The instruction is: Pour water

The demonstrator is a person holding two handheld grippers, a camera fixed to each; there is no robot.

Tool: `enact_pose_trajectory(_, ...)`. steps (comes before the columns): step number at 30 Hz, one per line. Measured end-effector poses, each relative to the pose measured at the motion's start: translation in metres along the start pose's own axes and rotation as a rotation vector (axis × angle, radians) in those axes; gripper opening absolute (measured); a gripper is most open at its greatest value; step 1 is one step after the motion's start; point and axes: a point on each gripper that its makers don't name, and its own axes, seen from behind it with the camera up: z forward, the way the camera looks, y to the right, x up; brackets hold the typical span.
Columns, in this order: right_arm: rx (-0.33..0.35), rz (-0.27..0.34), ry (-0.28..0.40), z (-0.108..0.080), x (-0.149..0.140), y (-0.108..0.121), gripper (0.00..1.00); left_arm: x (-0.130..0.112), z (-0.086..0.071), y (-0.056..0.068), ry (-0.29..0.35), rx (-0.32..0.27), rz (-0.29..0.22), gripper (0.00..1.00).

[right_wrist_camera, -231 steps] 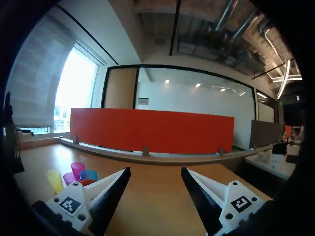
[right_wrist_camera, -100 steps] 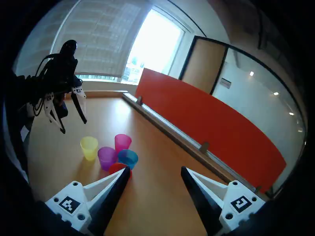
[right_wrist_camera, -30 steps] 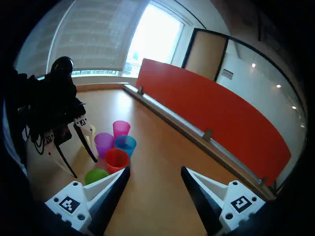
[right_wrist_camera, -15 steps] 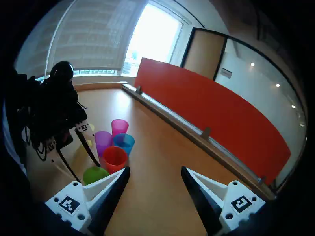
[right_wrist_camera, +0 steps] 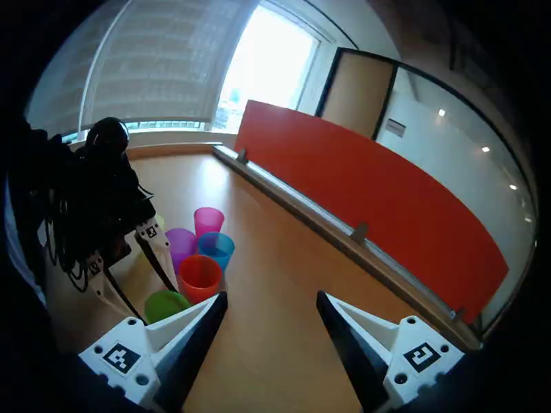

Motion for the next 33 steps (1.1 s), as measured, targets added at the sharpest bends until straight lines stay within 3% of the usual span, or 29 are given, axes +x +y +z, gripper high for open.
enact_pose_trajectory(21,-0.007,0.002,-0.001,0.001,-0.003,0.002,1.00,0.004,0.013,0.001,0.028,0.010,0.007,0.93)
enact_pose_trajectory(33,-0.013,0.004,0.003,-0.001,-0.002,0.004,1.00,0.009,0.007,0.005,0.057,-0.003,0.004,0.85)
